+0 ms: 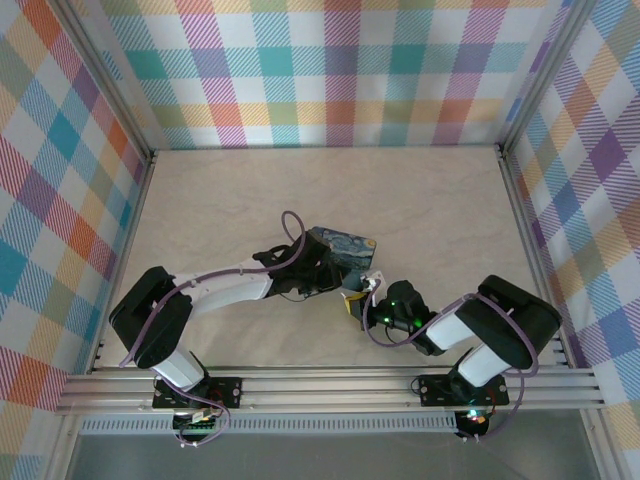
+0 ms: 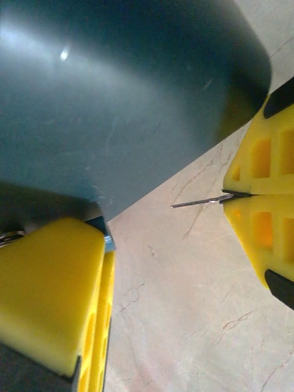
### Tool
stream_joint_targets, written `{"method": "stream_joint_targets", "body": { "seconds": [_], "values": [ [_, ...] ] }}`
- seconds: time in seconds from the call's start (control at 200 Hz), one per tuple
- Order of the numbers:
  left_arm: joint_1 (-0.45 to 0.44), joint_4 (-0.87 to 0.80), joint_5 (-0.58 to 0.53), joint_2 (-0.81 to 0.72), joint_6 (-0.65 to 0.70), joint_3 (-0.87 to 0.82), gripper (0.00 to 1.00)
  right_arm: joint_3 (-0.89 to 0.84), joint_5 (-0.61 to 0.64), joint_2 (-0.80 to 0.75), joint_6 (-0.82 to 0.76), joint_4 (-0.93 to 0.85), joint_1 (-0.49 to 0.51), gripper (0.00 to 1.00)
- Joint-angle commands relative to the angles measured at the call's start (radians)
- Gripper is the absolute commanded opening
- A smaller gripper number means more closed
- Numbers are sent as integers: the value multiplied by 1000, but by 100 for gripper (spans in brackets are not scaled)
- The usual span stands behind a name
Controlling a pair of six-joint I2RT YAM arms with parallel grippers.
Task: Unlock the padlock with the key
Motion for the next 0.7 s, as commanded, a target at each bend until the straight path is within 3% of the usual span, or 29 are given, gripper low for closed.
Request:
{"method": "stream_joint_targets", "body": {
  "seconds": [0.0,0.695],
  "values": [
    [7,-1,49,-3,21,38,22,-5,-40,4,14,70,-3,0],
    [9,11,49,3,14,35,22,-15,-25,-49,12,74,-6,0]
  ]
}}
